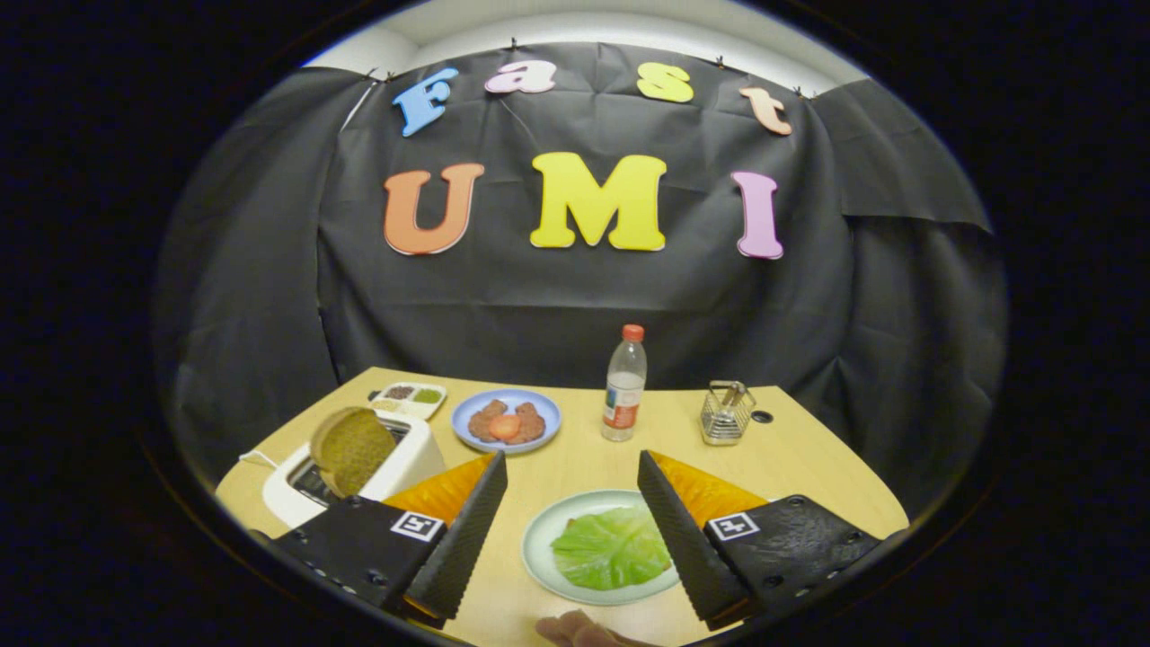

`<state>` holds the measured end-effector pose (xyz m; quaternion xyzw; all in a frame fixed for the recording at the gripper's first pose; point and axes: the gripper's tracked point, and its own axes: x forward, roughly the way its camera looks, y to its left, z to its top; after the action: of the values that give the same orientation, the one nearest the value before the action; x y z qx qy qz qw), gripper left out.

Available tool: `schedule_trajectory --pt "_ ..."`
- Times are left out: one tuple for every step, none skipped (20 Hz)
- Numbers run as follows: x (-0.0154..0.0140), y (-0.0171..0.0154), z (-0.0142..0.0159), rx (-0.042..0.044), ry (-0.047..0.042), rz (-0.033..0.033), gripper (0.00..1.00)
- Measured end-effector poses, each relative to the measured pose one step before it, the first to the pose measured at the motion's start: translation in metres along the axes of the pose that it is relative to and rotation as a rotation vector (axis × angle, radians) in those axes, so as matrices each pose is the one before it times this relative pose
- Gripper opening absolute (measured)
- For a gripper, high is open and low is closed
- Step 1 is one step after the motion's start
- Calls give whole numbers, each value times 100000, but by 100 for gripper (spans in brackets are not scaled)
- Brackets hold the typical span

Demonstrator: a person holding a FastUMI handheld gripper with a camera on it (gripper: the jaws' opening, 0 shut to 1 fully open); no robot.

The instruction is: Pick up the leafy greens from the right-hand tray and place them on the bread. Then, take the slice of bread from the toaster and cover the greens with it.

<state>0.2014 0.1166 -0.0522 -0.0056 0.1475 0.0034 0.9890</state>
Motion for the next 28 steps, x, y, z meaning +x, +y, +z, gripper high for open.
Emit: schedule_trajectory --pt "-326 1643 547 407 -1458 1965 91" --pt "-205 1414 463 -84 -1302 1599 91" --pt "-73 1458 212 -537 -507 1092 91" --pt "-38 1548 31 -642 -431 1809 91" --pt "283 1751 -75 -339 131 1573 91" --pt "293 1616 -47 272 38 2077 91" --pt "426 1371 -290 508 736 1284 91" --pt "405 1234 -273 983 414 1199 91" --pt "593 1044 -510 365 1237 532 92" --pt "660 507 -480 -184 1520 -492 92" --pt "787 676 -390 119 1049 -236 92" --pt "502 453 -460 -80 1524 -553 92" --pt "515 213 -416 -694 1705 -1264 92" --pt "535 -62 -235 -759 1313 -2118 92" --pt "443 211 -258 47 2057 -35 90" --pt "563 297 -265 761 2204 -275 87" --pt "323 -216 -574 101 2948 -1585 85" --pt "517 81 -230 -522 2548 248 83" --pt "269 -193 -157 -1339 1941 -1055 77" --pt "188 -592 -538 -914 2392 -2543 71" --pt "99 -111 -142 275 2255 -624 65" --pt "371 -95 -744 1023 3360 -1217 59" --pt "31 -212 28 812 243 -1093 53" --pt "99 -480 259 -259 -796 -2060 46" --pt "-79 240 87 85 1239 808 40" --pt "-179 47 -206 -68 955 -52 34" --pt "-212 342 93 850 -301 1768 33" --pt "-209 148 -101 785 413 1424 27"
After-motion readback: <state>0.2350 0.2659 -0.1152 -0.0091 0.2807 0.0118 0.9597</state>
